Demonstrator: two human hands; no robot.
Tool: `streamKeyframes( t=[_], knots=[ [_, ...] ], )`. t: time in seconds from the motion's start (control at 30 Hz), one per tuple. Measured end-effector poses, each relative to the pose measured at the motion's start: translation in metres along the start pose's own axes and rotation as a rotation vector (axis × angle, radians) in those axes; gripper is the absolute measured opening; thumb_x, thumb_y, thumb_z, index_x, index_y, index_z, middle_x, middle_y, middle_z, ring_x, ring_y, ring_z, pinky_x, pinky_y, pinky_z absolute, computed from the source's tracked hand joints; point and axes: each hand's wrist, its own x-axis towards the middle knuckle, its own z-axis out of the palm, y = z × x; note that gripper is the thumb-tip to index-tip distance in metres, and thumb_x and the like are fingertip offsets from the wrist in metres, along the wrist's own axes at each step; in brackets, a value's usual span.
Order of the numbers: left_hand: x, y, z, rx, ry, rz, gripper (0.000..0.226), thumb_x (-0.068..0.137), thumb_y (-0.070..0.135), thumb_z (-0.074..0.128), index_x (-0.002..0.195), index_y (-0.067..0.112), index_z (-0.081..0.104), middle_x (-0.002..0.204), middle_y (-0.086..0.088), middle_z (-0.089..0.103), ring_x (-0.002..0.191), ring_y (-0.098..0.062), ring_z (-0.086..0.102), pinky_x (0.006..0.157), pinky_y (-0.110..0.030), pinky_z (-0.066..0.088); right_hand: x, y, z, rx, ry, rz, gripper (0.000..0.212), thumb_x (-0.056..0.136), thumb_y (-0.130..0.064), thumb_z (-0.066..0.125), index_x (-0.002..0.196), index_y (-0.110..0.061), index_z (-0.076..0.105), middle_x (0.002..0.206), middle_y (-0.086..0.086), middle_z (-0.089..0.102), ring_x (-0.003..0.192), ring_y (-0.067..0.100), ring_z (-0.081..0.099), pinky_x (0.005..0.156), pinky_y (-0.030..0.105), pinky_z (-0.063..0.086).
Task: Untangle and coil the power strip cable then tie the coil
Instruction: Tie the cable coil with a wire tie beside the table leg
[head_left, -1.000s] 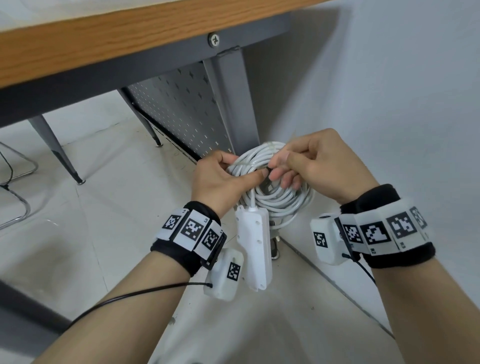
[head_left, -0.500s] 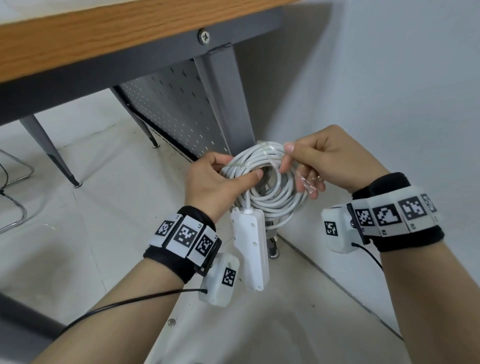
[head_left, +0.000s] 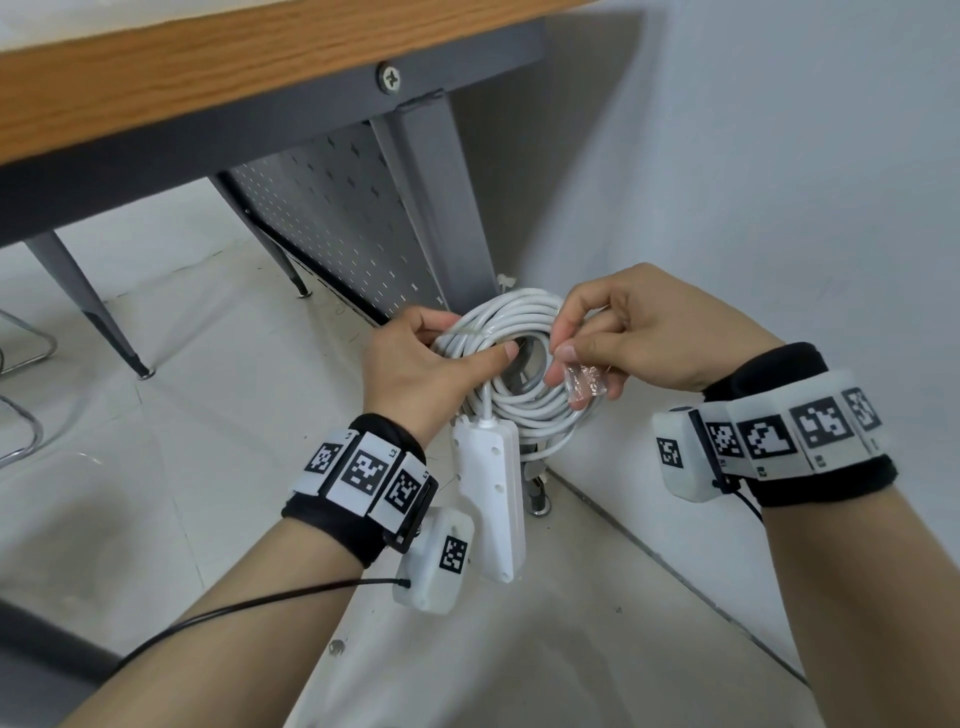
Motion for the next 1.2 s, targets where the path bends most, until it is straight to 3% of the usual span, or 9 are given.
streamKeyframes(
  t=[0.17,0.33,0.5,0.6,0.77,0.9,0.97,1.07,1.2],
  knots=[
    [0.0,-0.001,0.001,-0.008,-0.012,0.002,0.055,0.045,0.043,0.093,0.088,0.025,0.064,0.085,0.007,0.071,0.072,0.002,0.067,0.062,-0.013,0.051,0.001,-0.003,0.001,-0.034,0.132,-0.064,0.014,0.091,-0.018,0.068,0.08,-0.01,0.066,0.066,0.007,0.073,0.052,0.016,0.062,0.052,0.024,0.049],
    [-0.002,-0.002,-0.002,0.006,-0.062,0.014,0.056,0.044,0.042,0.092,0.088,0.027,0.062,0.09,0.007,0.071,0.079,0.0,0.067,0.068,-0.015,0.053,0.007,-0.003,-0.004,0.073,0.327,-0.203,0.025,0.1,-0.005,0.046,0.089,-0.016,0.065,0.053,0.002,0.06,0.041,0.014,0.049,0.046,0.021,0.043],
    [-0.003,-0.003,-0.005,-0.013,-0.059,0.022,0.054,0.047,0.038,0.093,0.089,0.027,0.061,0.094,0.003,0.069,0.087,-0.008,0.067,0.075,-0.02,0.054,0.016,-0.002,-0.003,0.073,0.425,-0.25,0.041,0.095,0.006,0.038,0.107,-0.024,0.063,0.07,0.003,0.061,0.051,0.009,0.05,0.057,0.016,0.043],
    [-0.002,-0.003,-0.006,-0.016,-0.059,0.023,0.055,0.048,0.037,0.093,0.09,0.025,0.061,0.094,0.003,0.069,0.086,-0.007,0.067,0.074,-0.02,0.054,0.019,-0.005,0.003,0.035,0.419,-0.196,0.047,0.087,0.014,0.038,0.104,-0.019,0.066,0.079,0.004,0.067,0.056,0.008,0.055,0.062,0.015,0.045],
    [-0.002,-0.003,-0.006,-0.019,-0.085,0.03,0.056,0.047,0.038,0.093,0.09,0.025,0.061,0.093,0.003,0.069,0.081,-0.003,0.067,0.071,-0.017,0.052,0.019,-0.011,0.006,-0.006,0.442,-0.147,0.03,0.085,0.006,0.06,0.098,-0.019,0.071,0.087,-0.003,0.075,0.079,0.008,0.07,0.077,0.023,0.057],
    [-0.004,-0.003,-0.006,-0.023,-0.098,0.043,0.057,0.045,0.039,0.092,0.09,0.025,0.061,0.09,0.006,0.068,0.077,0.003,0.065,0.067,-0.013,0.051,0.023,-0.013,0.01,0.053,0.473,-0.112,0.015,0.078,-0.017,0.081,0.091,-0.017,0.075,0.07,-0.009,0.072,0.067,-0.001,0.067,0.071,0.013,0.052],
    [-0.004,-0.003,-0.006,-0.026,-0.093,0.05,0.056,0.044,0.04,0.092,0.089,0.027,0.06,0.088,0.008,0.068,0.076,0.005,0.064,0.065,-0.01,0.049,0.025,-0.013,0.012,0.034,0.495,-0.082,0.008,0.081,-0.014,0.076,0.087,-0.019,0.075,0.071,-0.008,0.073,0.071,0.001,0.069,0.076,0.019,0.056],
    [-0.004,-0.004,-0.005,-0.023,-0.087,0.048,0.056,0.044,0.04,0.092,0.089,0.028,0.059,0.09,0.007,0.067,0.078,0.003,0.065,0.068,-0.012,0.05,0.027,-0.012,0.014,0.044,0.523,-0.071,0.033,0.085,0.003,0.052,0.089,-0.021,0.073,0.081,-0.004,0.077,0.086,0.007,0.072,0.091,0.031,0.056],
    [-0.004,-0.005,-0.005,0.002,-0.097,0.063,0.054,0.05,0.031,0.095,0.088,0.028,0.058,0.09,0.008,0.065,0.077,0.008,0.062,0.068,-0.009,0.048,0.038,-0.001,0.008,0.178,0.584,0.069,0.017,0.082,-0.005,0.071,0.082,-0.022,0.07,0.073,-0.001,0.074,0.082,0.012,0.072,0.094,0.041,0.055]
  ],
)
